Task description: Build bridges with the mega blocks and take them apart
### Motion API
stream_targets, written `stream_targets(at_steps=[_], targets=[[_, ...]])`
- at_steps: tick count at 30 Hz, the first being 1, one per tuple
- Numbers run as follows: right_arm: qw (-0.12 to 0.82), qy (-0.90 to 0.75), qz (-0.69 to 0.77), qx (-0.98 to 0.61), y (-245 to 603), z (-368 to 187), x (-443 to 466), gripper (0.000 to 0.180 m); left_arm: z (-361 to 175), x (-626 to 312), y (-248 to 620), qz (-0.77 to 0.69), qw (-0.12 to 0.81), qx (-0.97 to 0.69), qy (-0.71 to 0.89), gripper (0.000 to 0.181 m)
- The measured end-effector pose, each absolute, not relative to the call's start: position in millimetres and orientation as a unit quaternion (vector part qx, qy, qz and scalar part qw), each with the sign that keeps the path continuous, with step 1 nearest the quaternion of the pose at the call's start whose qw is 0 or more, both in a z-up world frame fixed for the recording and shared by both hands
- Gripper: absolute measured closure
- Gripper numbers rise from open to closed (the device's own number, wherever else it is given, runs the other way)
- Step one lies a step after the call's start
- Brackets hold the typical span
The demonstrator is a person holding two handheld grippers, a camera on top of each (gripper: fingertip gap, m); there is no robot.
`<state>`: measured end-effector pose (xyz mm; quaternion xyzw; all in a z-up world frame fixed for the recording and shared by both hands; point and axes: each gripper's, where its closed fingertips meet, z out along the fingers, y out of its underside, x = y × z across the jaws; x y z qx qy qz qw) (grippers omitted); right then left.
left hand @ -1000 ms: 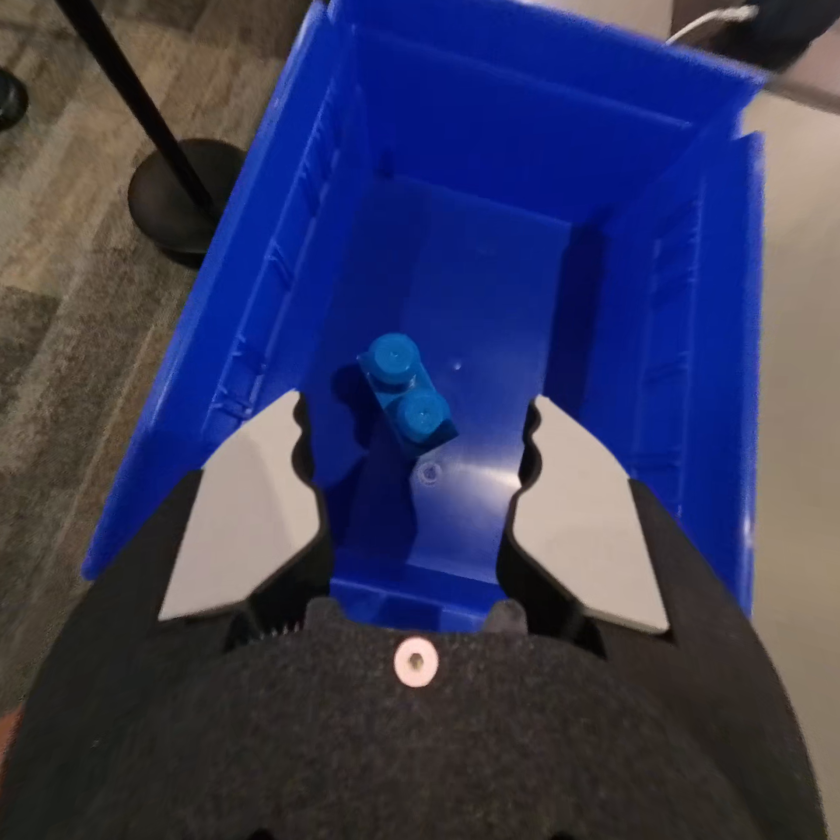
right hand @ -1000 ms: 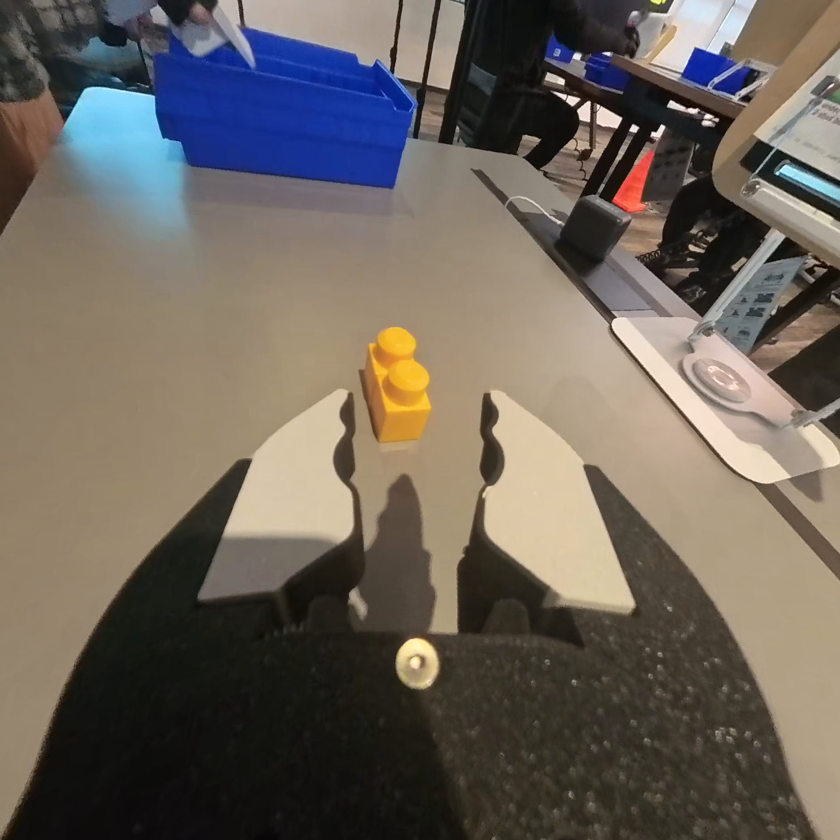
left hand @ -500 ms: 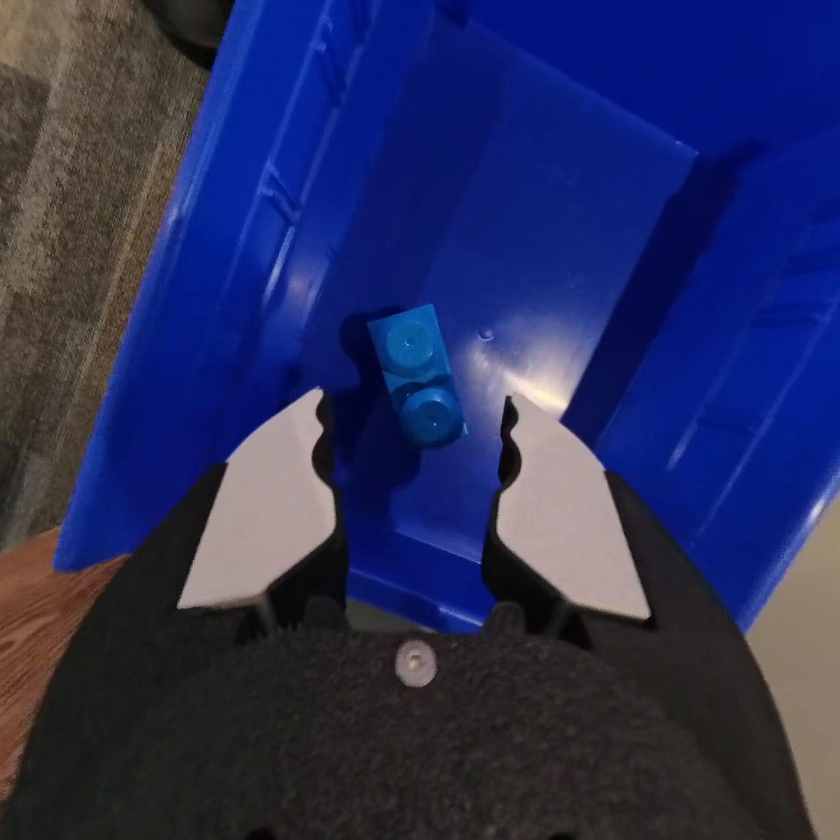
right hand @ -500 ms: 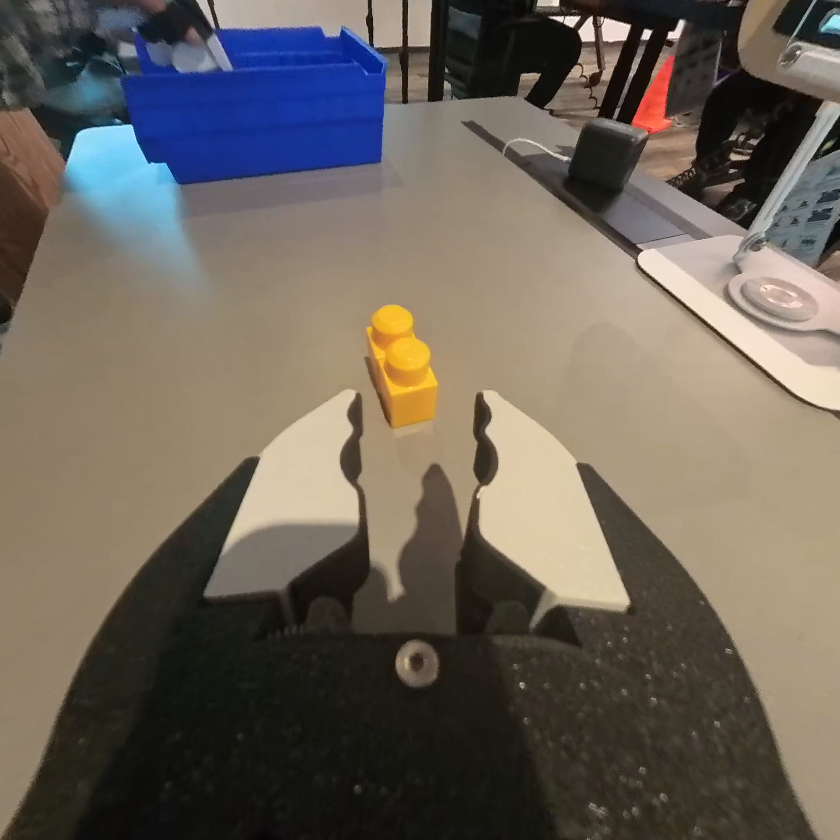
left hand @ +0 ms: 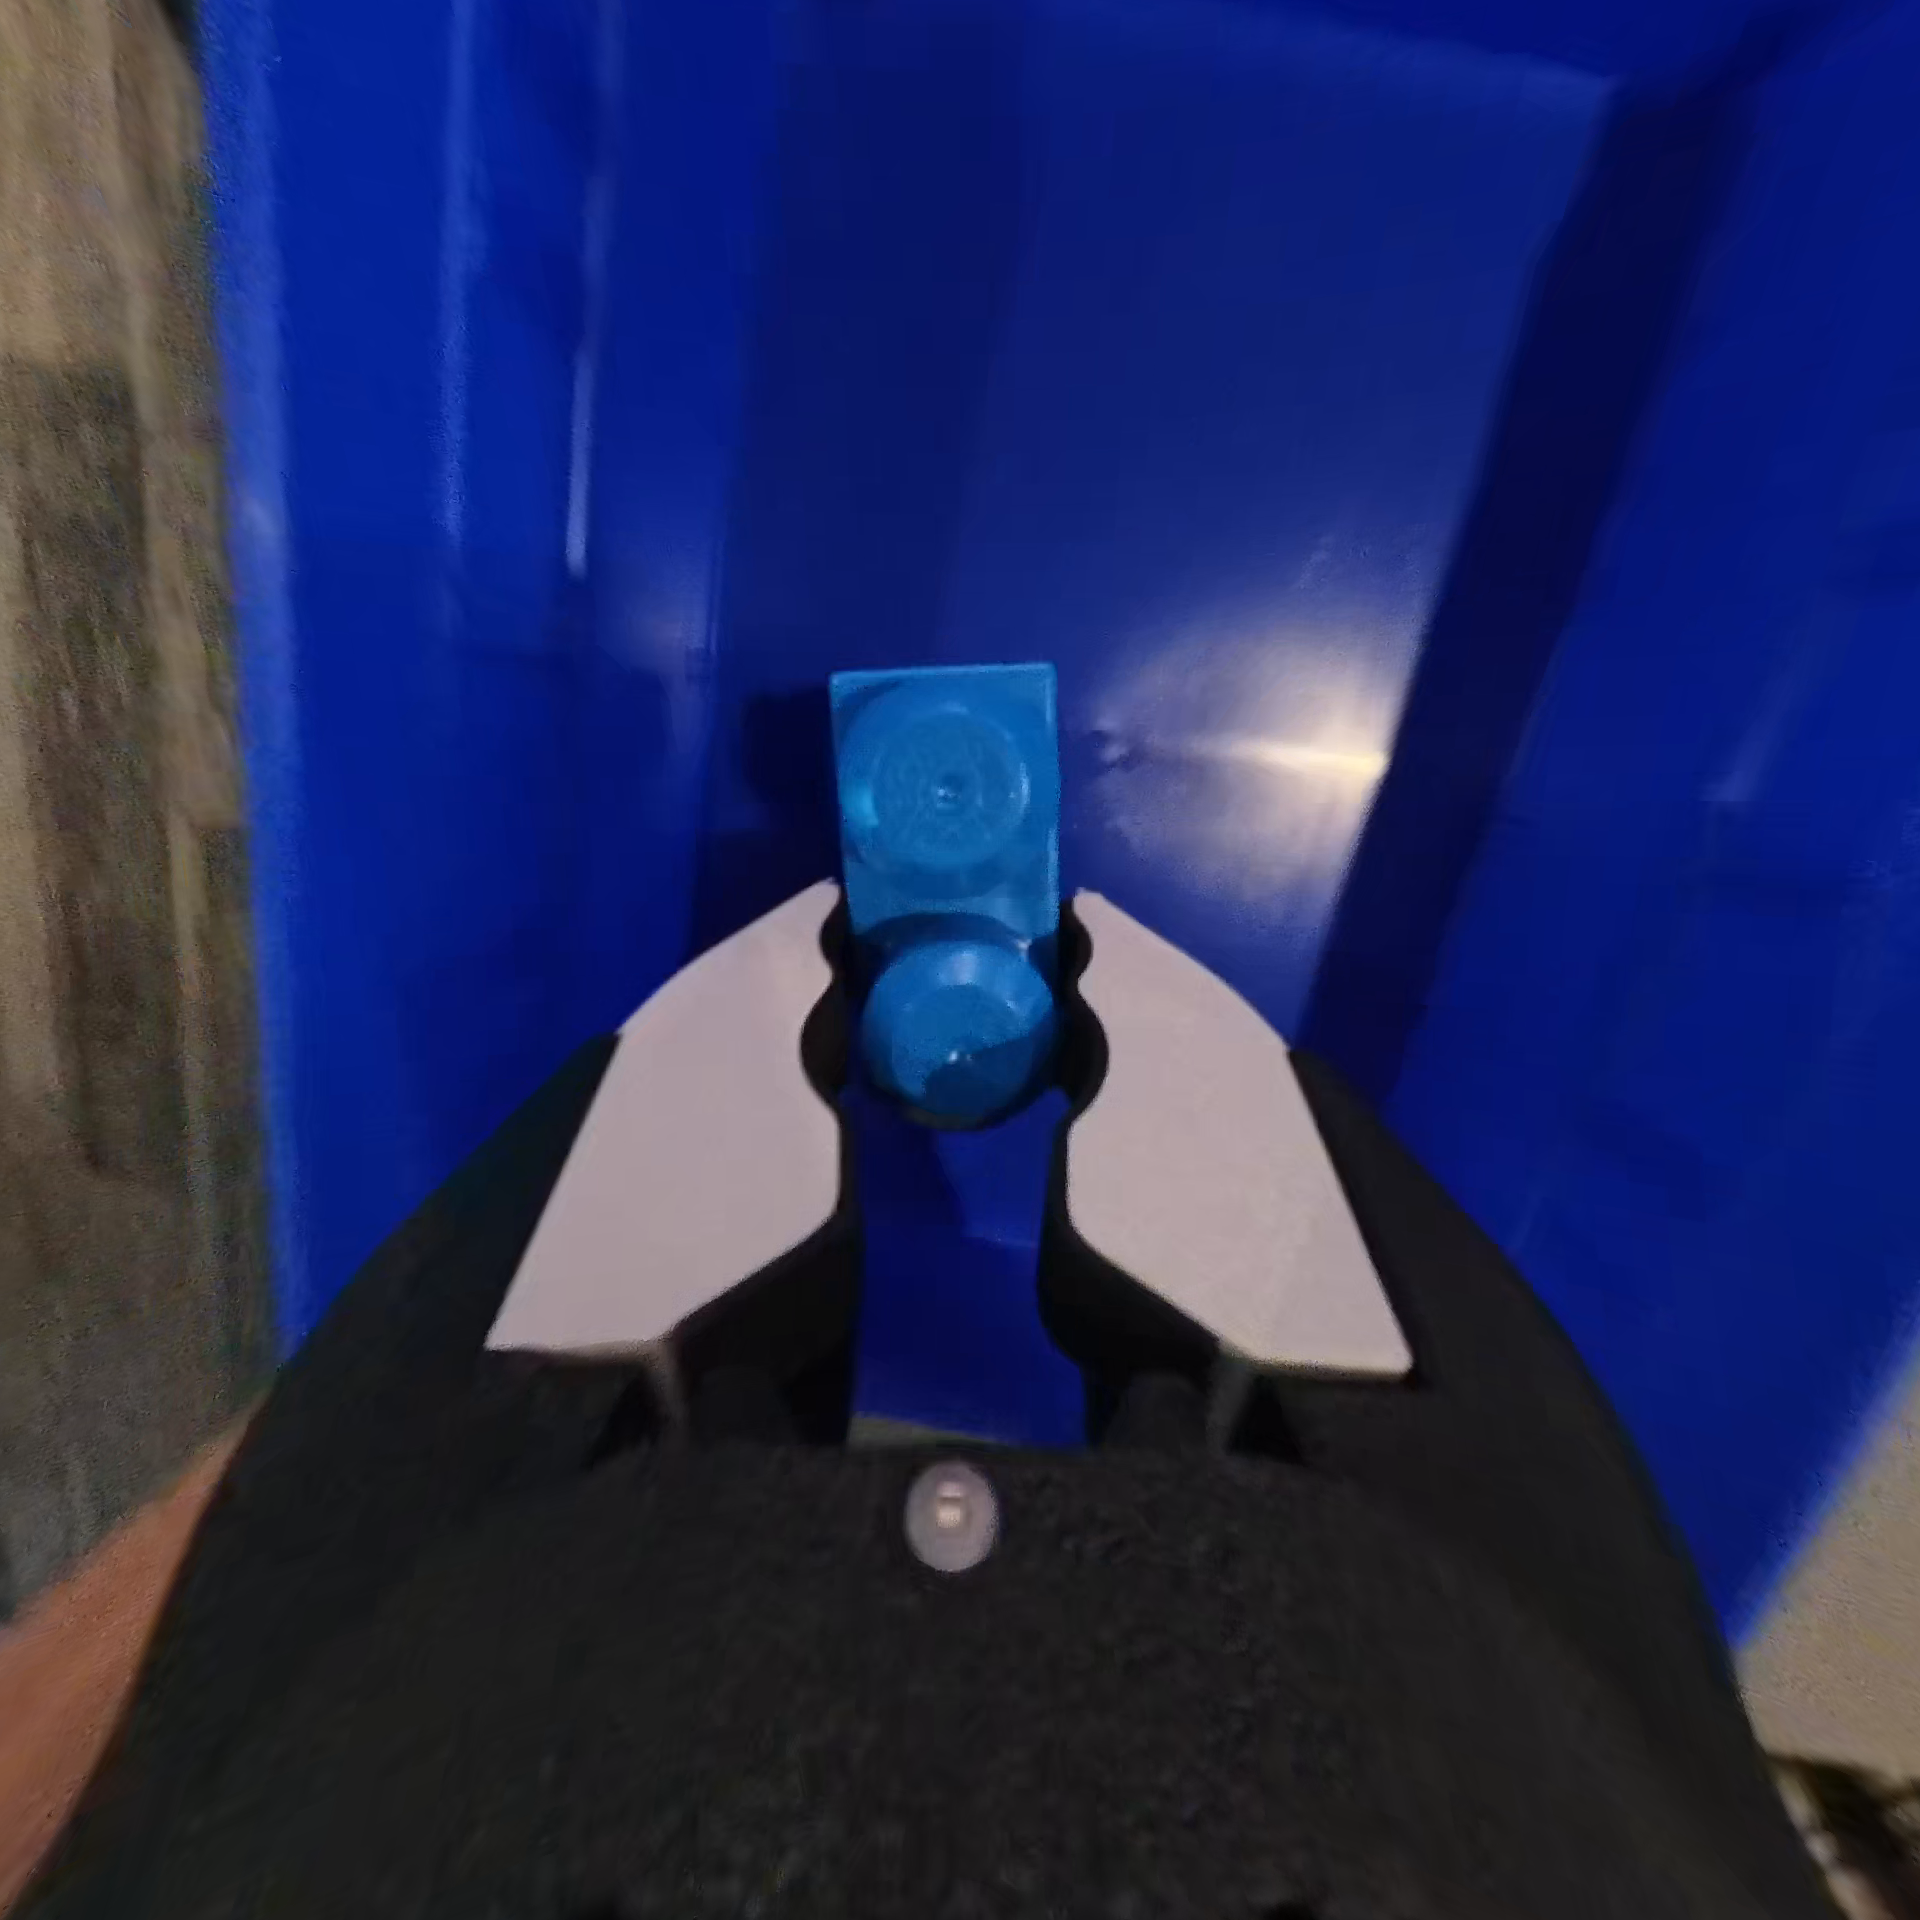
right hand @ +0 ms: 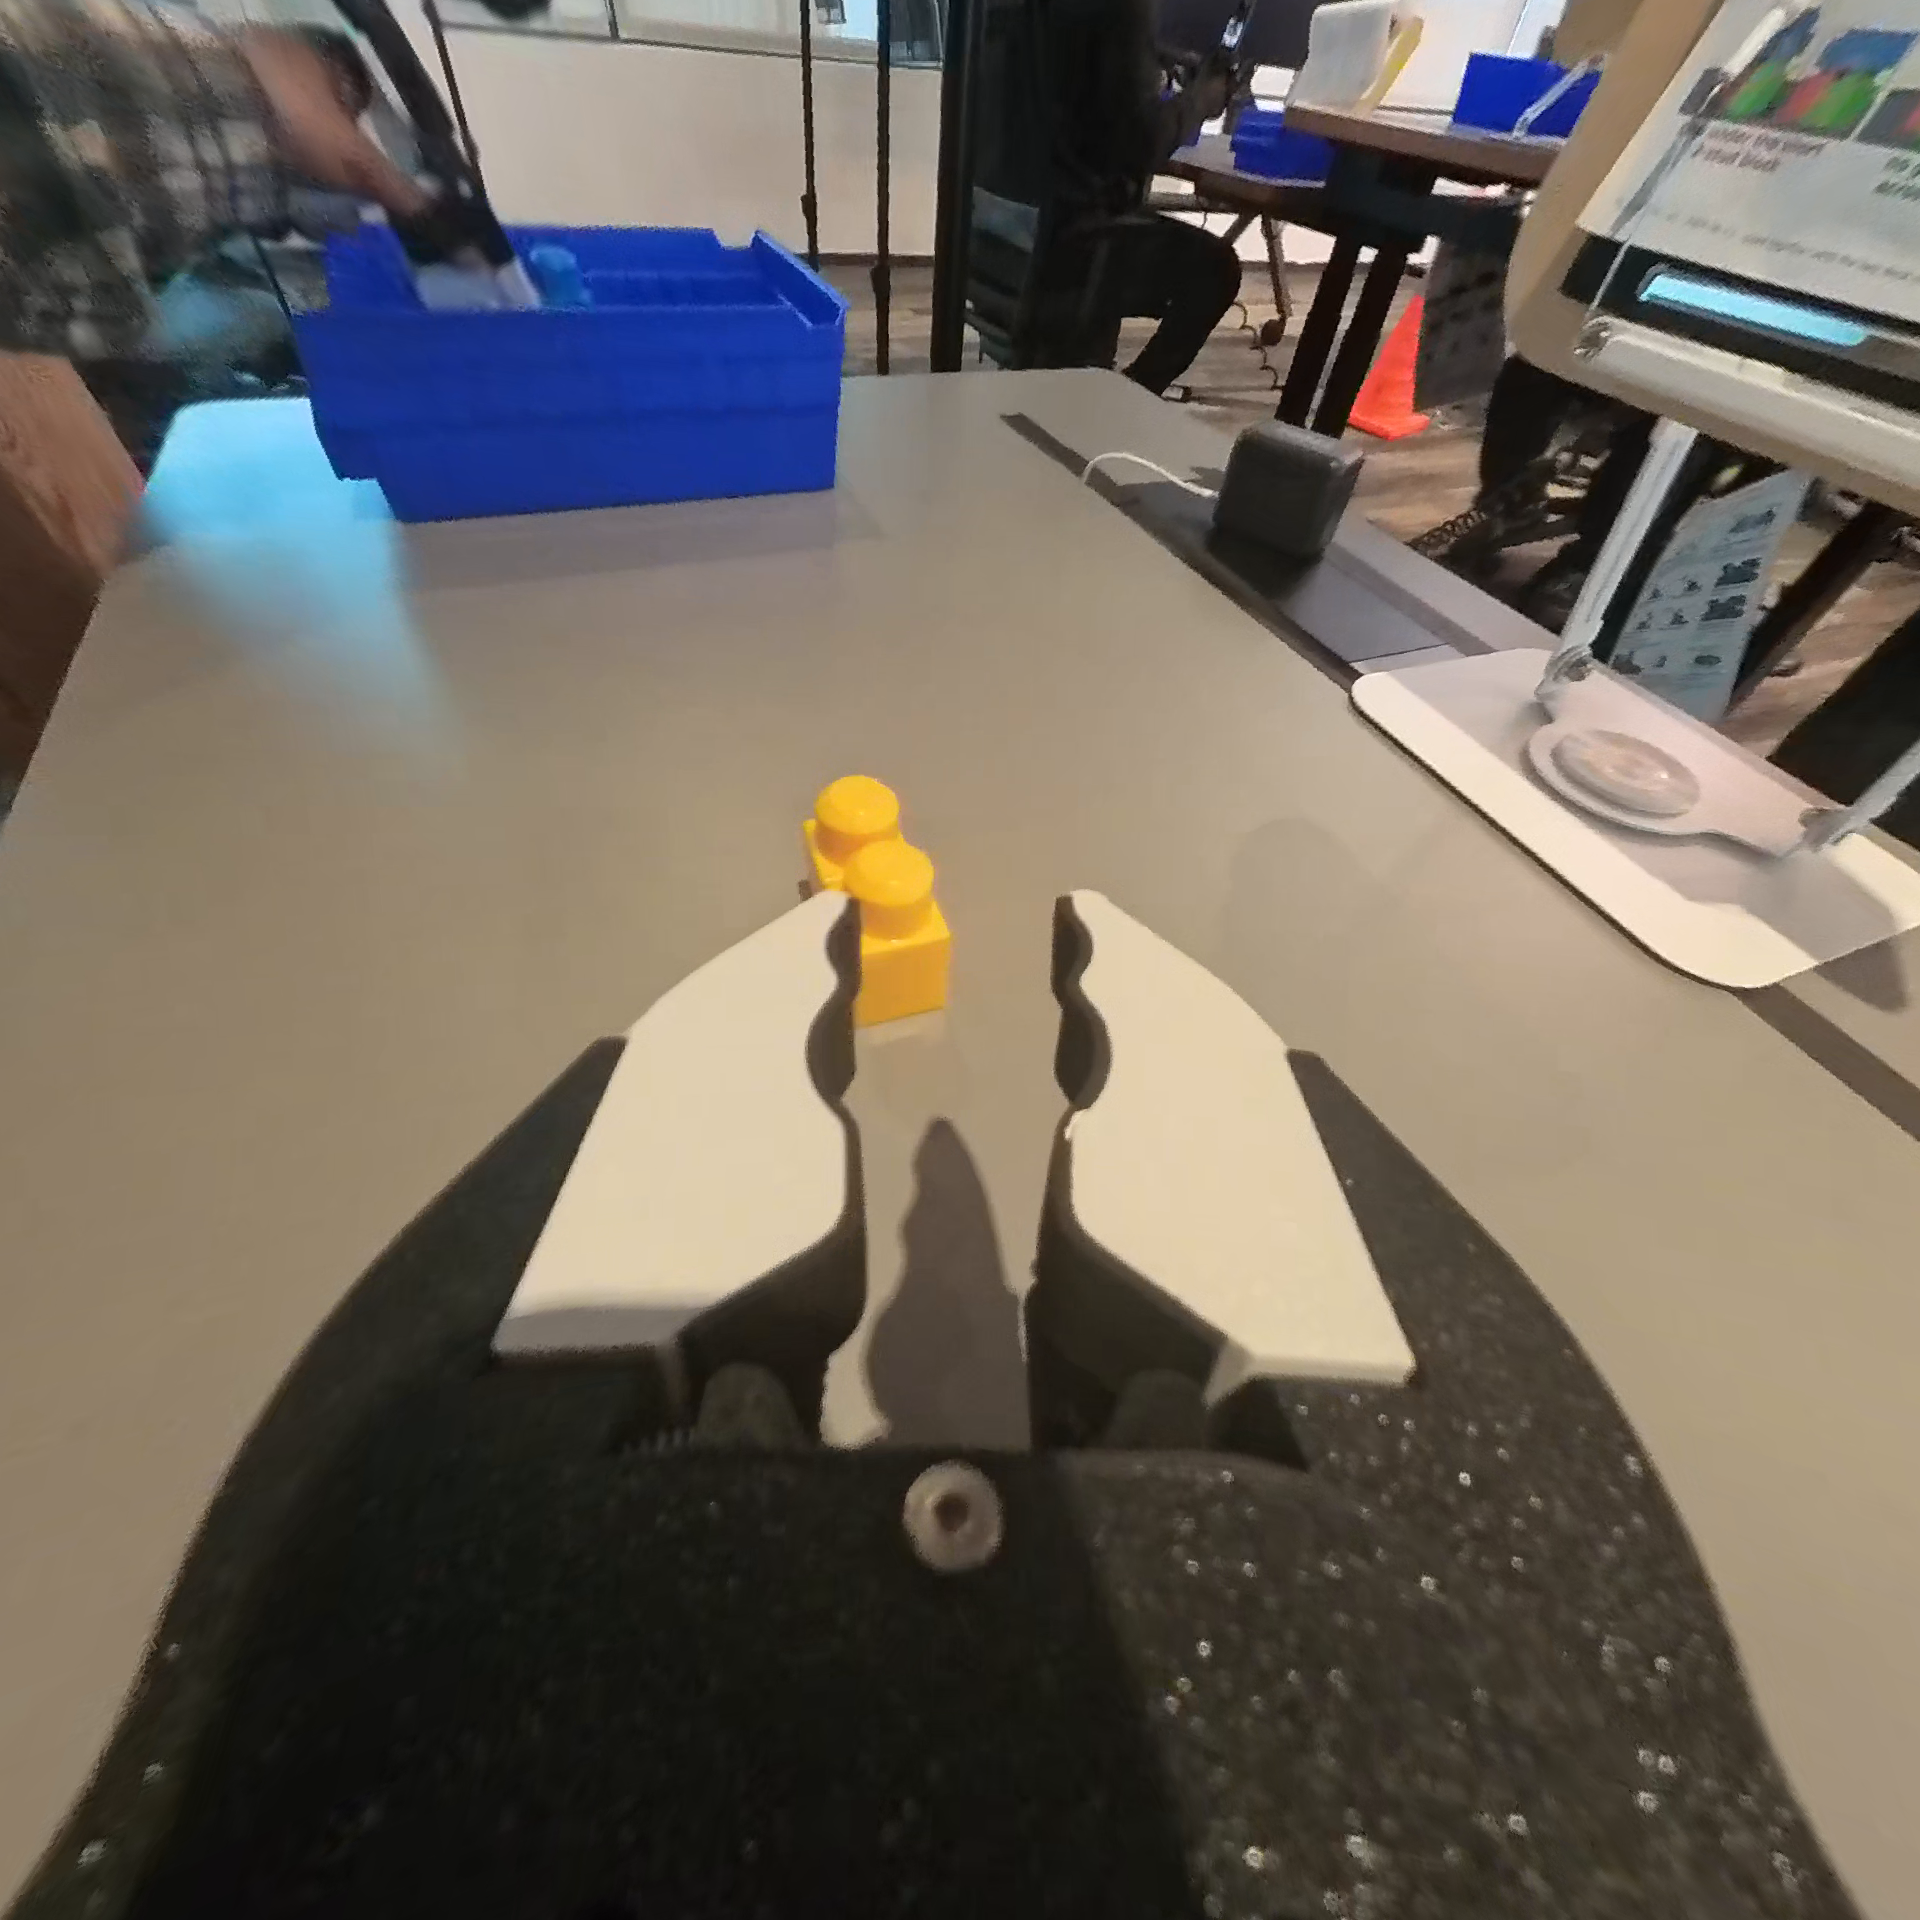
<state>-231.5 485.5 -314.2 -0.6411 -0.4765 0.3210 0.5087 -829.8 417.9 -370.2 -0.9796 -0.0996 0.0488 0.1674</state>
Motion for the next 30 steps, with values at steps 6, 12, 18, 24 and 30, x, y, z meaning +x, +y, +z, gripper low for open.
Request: stream_targets(at_steps=[6, 12, 18, 24, 30], targets=[[0.513, -0.483, 0.312, -0.638, 487.1, -313.2, -227.5, 0.144, -266.1, -762.2, 464.0, 0.036, 0.273, -0.954, 0.117, 0.144], [0.511, -0.492, 0.306, -0.635, 490.8, -317.9, -223.2, 0.142, -246.3, -582.9, 487.7, -0.026, 0.238, -0.887, 0.395, 0.144], [0.5, -0.509, 0.301, -0.633, 492.0, -326.4, -220.3, 0.141, -299.6, -429.7, 492.9, -0.063, 0.152, -0.778, 0.607, 0.144], [0.493, -0.52, 0.289, -0.635, 492.4, -332.2, -219.8, 0.136, -342.0, -351.4, 496.4, -0.106, 0.12, -0.718, 0.678, 0.144], [0.491, -0.519, 0.287, -0.638, 493.8, -333.6, -218.9, 0.132, -361.0, -327.5, 494.1, -0.123, 0.102, -0.694, 0.702, 0.144]])
